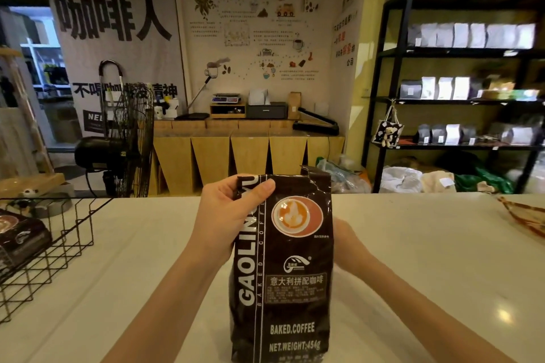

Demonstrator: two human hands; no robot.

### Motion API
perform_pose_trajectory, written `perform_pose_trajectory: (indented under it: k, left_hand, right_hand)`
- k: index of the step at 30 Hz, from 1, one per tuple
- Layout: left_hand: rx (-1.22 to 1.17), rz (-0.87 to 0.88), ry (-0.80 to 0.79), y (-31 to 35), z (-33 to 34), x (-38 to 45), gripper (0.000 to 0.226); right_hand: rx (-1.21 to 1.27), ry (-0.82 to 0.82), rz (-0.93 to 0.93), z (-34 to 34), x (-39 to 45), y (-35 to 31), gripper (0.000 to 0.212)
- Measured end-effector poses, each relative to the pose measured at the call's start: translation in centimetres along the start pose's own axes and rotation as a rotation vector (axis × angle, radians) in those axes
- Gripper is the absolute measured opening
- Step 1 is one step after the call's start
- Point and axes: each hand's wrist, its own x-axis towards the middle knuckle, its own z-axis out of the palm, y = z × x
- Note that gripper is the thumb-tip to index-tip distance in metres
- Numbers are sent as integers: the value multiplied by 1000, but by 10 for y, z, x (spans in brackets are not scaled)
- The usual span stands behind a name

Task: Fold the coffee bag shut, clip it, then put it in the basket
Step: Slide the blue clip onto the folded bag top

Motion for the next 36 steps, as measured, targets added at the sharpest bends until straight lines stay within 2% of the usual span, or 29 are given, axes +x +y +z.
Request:
perform_pose_trajectory:
  k: [2,4,6,8,10,12,17,29,36]
  left_hand:
    - [-1,-3,2,0,-1,1,13]
    - [1,-12,10,-2,-1,2,11]
    - [3,-18,17,-3,-2,4,11]
    - [9,-20,19,-3,-3,5,12]
    - [4,-19,19,-4,-3,5,11]
    - [-9,-11,30,-5,-3,6,9]
    - [-30,-10,19,-7,-4,7,11]
    - [33,40,-1,-7,-4,4,12]
    - [14,72,5,-5,-1,2,19]
  right_hand:
    - [113,169,-77,-27,6,-18,11]
    - [240,244,-195,-54,4,-42,9]
    - [257,217,-334,-74,1,-64,9]
    - [108,103,-436,-83,-5,-80,10]
    - [-51,3,-472,-82,-8,-86,11]
    - [-114,-2,-501,-78,-11,-87,11]
    - [-117,113,-506,-74,-10,-85,14]
    - [-33,222,-386,-64,-18,-92,19]
    - [44,136,-335,-64,-18,-100,9]
